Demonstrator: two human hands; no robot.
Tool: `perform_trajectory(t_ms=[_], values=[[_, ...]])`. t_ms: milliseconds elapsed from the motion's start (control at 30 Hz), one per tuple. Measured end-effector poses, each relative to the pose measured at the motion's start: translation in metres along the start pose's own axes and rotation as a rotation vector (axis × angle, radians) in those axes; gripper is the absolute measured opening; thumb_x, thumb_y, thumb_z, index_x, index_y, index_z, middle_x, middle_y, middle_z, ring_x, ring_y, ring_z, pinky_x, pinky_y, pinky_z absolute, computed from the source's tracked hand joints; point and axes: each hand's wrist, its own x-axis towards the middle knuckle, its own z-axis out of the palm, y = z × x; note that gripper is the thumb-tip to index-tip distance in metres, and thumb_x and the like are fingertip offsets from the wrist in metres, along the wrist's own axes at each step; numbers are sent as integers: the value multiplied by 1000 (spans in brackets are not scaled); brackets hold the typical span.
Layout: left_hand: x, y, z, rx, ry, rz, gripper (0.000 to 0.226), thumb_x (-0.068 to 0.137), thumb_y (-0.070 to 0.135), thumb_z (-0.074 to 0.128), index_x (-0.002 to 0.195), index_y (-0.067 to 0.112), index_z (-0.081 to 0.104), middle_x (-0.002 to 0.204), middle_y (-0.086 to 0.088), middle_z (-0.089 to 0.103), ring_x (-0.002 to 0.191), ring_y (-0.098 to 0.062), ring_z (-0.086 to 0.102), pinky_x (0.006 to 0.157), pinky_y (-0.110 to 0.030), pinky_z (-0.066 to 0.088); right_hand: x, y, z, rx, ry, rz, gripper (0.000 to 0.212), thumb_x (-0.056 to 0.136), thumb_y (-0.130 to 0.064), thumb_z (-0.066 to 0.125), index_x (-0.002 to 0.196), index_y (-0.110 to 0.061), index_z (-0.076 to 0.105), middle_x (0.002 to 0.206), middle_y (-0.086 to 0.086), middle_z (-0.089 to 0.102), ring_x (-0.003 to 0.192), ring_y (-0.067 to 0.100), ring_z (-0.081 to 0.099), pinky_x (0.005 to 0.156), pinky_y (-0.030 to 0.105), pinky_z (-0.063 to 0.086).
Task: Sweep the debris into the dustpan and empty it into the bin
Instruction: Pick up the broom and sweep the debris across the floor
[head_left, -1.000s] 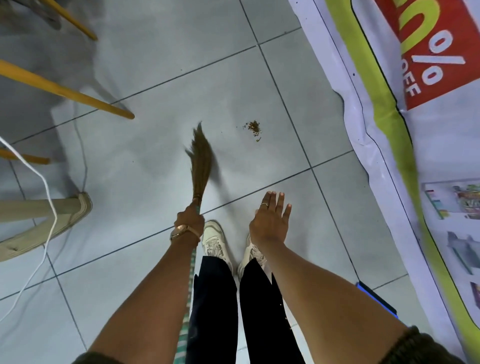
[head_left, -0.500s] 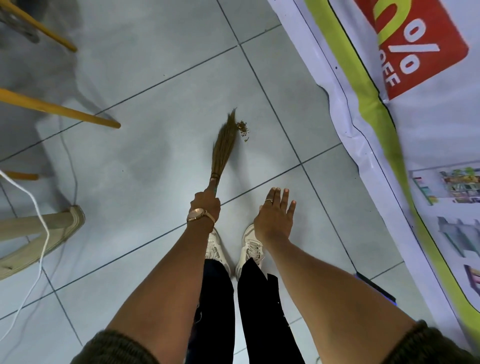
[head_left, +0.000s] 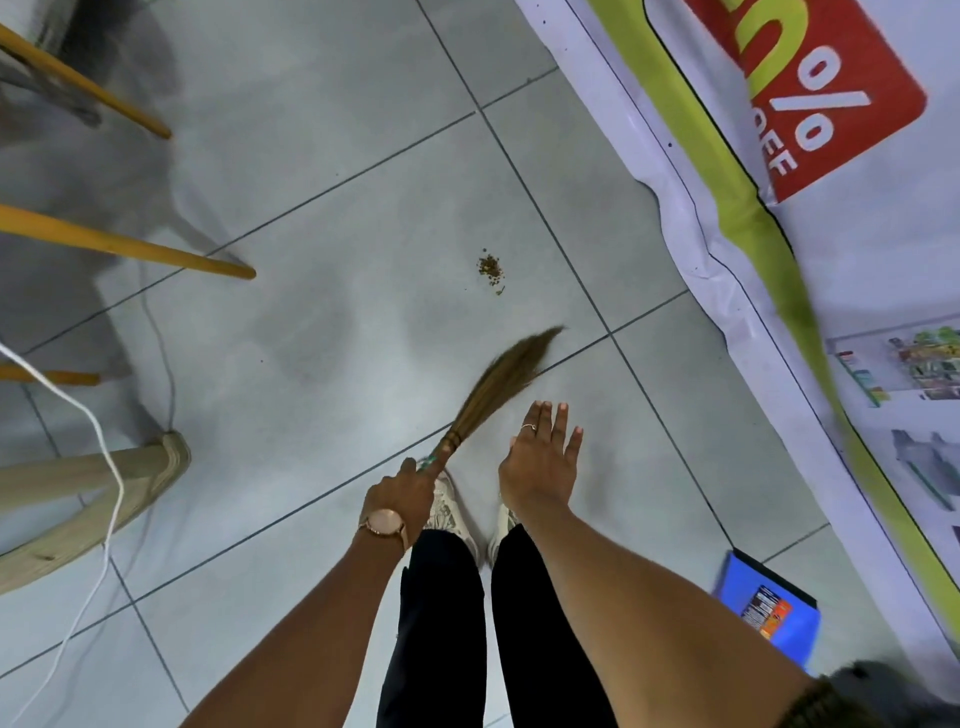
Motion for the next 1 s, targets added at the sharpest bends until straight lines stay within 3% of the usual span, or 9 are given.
perform_trajectory(t_ms=[433,567,900,1000], values=[[78,-27,-54,-90,138,-74,62,99,19,39,152,37,13,120,-23,55,109,-43,57,89,-46,47,-1,5,19,43,-32,26,64,99,-17,32,153,-3,-1,164,10,-1,151,27,-11,123,46,-3],[83,-25,-66,-94,169,-53,62,99,19,37,152,39,13,114,-22,57,101,-42,60,84,-45,50,-3,5,16,51,-18,36,64,100,-18,32,153,-3,-1,164,10,-1,151,28,-10,123,46,-3],[-4,7,-77,-142,214,25,61,100,22,38,152,37,10,106,-19,56,92,-41,59,75,-43,48,-58,29,-2,143,-76,161,62,100,-14,28,153,-4,-1,164,8,-1,151,26,-11,124,46,-4],[-40,32,-67,-151,212,43,64,99,20,39,152,38,8,93,-13,47,89,-41,60,69,-40,43,-82,54,-6,163,-90,188,61,100,-13,28,153,-3,0,164,8,0,151,27,-10,124,46,-3]])
